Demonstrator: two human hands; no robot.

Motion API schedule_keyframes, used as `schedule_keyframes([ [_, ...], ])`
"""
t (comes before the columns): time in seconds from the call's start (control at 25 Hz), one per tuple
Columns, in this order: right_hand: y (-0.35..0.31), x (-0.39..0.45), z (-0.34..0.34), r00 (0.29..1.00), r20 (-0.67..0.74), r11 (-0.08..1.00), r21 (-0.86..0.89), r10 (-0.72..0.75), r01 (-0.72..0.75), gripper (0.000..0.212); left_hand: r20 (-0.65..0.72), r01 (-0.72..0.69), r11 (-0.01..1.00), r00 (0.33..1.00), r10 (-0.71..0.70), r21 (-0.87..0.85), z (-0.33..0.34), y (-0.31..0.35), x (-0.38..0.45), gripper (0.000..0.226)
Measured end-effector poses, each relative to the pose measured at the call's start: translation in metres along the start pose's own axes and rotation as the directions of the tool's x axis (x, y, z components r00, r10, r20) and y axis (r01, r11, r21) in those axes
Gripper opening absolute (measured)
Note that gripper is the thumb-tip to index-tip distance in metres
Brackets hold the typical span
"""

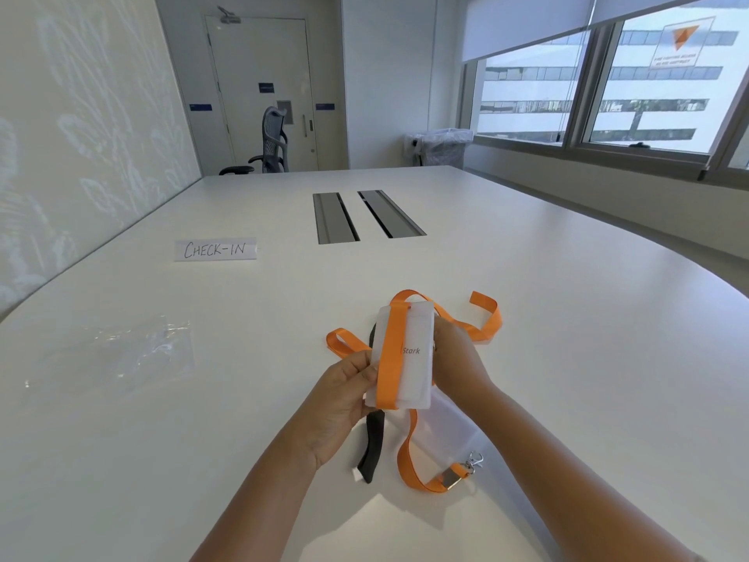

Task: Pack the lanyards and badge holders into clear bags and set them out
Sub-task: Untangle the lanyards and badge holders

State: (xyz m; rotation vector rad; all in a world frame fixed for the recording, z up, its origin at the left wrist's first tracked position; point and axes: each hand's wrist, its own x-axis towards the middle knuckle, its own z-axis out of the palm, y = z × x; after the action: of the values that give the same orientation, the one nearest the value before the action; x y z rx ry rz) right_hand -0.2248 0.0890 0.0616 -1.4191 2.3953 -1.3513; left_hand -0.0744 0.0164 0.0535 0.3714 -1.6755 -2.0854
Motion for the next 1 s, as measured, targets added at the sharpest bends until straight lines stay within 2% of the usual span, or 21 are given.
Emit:
schedule_keyframes([
  [0.16,0.003,0.002,0.001,0.999,-0.026,0.999,0.017,-0.027,0.028,0.045,-0.045,-0.022,0.999,0.999,0.021,-0.027,0.006,-0.002,0.001,0.034],
  [0.28,0.004,0.004,0.001,0.999,-0.011,0.998,-0.029,-0.052,0.052,0.032,-0.064,-0.028,0.988,0.998,0.018,-0.149,0.003,-0.001,0.002,0.028],
  [0.36,0.003,0.004,0.002,0.999,0.02,0.998,-0.046,-0.05,0.051,0.021,-0.128,-0.062,0.978,0.991,0.037,-0.199,0.001,-0.001,0.004,0.022],
  [0.4,0.003,0.004,0.003,0.997,0.051,0.996,-0.059,-0.063,0.066,0.023,-0.181,-0.091,0.976,0.982,0.055,-0.199,-0.001,0.0,0.005,0.019],
  [0.48,-0.001,0.0,0.008,0.983,0.135,0.985,-0.104,-0.126,0.141,0.024,-0.307,-0.165,0.972,0.946,0.108,-0.166,-0.008,0.001,0.008,0.017],
  [0.6,-0.009,-0.005,0.015,0.951,0.25,0.972,-0.099,-0.182,0.213,0.026,-0.485,-0.257,0.955,0.86,0.157,-0.147,-0.021,0.0,0.012,0.031],
  [0.76,-0.026,-0.011,0.016,0.941,0.279,0.97,0.199,-0.193,0.14,0.022,-0.629,-0.341,0.935,0.75,0.206,-0.099,-0.033,-0.002,0.013,0.026],
  [0.84,-0.031,-0.013,0.014,0.935,0.281,0.955,0.257,-0.219,0.147,0.019,-0.676,-0.351,0.936,0.699,0.232,-0.042,-0.034,-0.003,0.014,0.022],
  [0.92,-0.033,-0.014,0.013,0.925,0.265,0.956,0.181,-0.273,0.23,0.027,-0.713,-0.351,0.936,0.652,0.256,0.016,-0.036,-0.004,0.014,0.019],
  [1.0,-0.033,-0.017,0.011,0.905,0.26,0.934,-0.033,-0.336,0.356,0.03,-0.728,-0.348,0.937,0.639,0.248,0.014,-0.034,-0.004,0.012,0.017],
])
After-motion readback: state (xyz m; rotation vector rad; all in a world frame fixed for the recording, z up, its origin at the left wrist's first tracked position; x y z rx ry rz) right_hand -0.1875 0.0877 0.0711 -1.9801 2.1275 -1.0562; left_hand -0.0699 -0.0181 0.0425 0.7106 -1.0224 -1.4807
